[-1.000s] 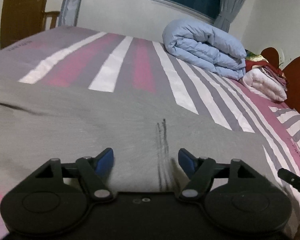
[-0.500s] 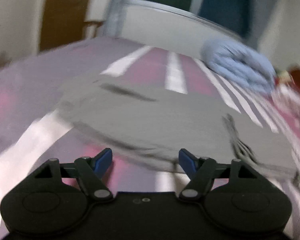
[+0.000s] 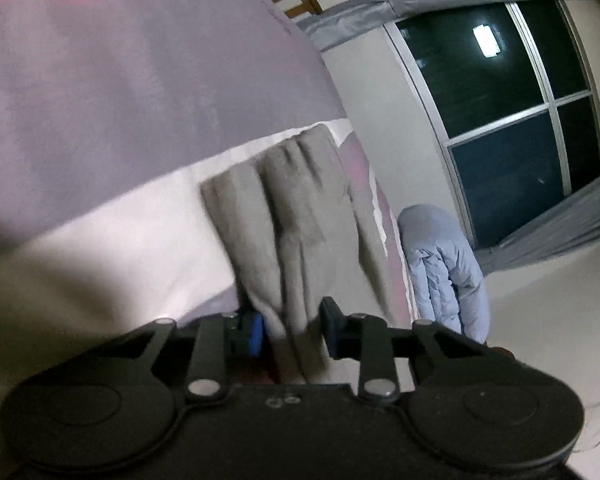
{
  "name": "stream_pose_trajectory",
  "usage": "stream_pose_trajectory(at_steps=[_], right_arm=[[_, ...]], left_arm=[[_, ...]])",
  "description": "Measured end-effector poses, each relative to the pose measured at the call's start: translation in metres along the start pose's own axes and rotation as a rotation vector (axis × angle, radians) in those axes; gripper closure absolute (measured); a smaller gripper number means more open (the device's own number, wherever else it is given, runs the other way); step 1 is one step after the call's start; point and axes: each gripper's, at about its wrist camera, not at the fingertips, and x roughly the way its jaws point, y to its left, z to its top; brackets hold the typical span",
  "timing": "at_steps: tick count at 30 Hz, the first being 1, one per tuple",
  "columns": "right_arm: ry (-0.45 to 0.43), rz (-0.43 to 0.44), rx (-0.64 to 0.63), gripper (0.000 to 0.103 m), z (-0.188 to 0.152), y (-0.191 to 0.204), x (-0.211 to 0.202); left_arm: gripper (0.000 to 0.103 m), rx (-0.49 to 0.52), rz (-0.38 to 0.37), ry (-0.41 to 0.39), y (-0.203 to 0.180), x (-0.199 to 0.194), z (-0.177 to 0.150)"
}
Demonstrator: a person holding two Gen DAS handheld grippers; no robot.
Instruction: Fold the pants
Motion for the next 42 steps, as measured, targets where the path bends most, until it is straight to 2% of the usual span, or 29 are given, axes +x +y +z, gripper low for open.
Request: stream_pose_trajectory(at_steps=[3,9,11,14,17,21,26,31,36,40,42], right_arm=[[0.005,-0.006,0.018,0.039,-0.001,-0.004,0.003],[0.012,-0.014,0.044,0.038,-0.001,-0.007,0.006],[0.015,-0.016,0.043,0.038,-0.001,-0.007,0.007],[0.012,-0.01,0.057,0.038,0.0,-0.01,0.006],[0.002,-0.005,0.109,0.038,0.002,-0.019,0.002],[-0.023,-0.007,0.185,0.038,0.009,-0.033,-0.006],[-0.088,0.01,0.207,0.038,0.033,-0.051,-0.02],[-0.112,0.012,0.275,0.038,0.049,-0.081,-0.032],[-0.141,-0.005,0.385,0.038,0.046,-0.116,-0.049],[-0.135,-0.033,0.483,0.038,0.034,-0.14,-0.058],[-0.122,-0.047,0.509,0.037,0.031,-0.148,-0.06]], left_arm=[[0.077,-0.01,-0.018,0.015,0.0,0.014,0.011],[0.074,0.026,-0.034,-0.016,-0.001,0.022,0.005],[0.085,0.048,-0.017,-0.037,-0.003,0.015,0.0],[0.089,0.151,0.034,-0.085,-0.018,0.004,-0.012],[0.093,0.295,0.083,-0.126,-0.048,-0.006,-0.023],[0.095,0.557,0.053,-0.151,-0.118,-0.016,-0.048],[0.094,0.716,-0.002,-0.123,-0.193,-0.007,-0.087],[0.094,0.835,-0.103,-0.042,-0.254,0.024,-0.15],[0.094,0.992,-0.174,0.133,-0.297,0.075,-0.254],[0.093,1.132,-0.112,0.237,-0.301,0.119,-0.334],[0.089,1.247,-0.022,0.281,-0.303,0.136,-0.363]])
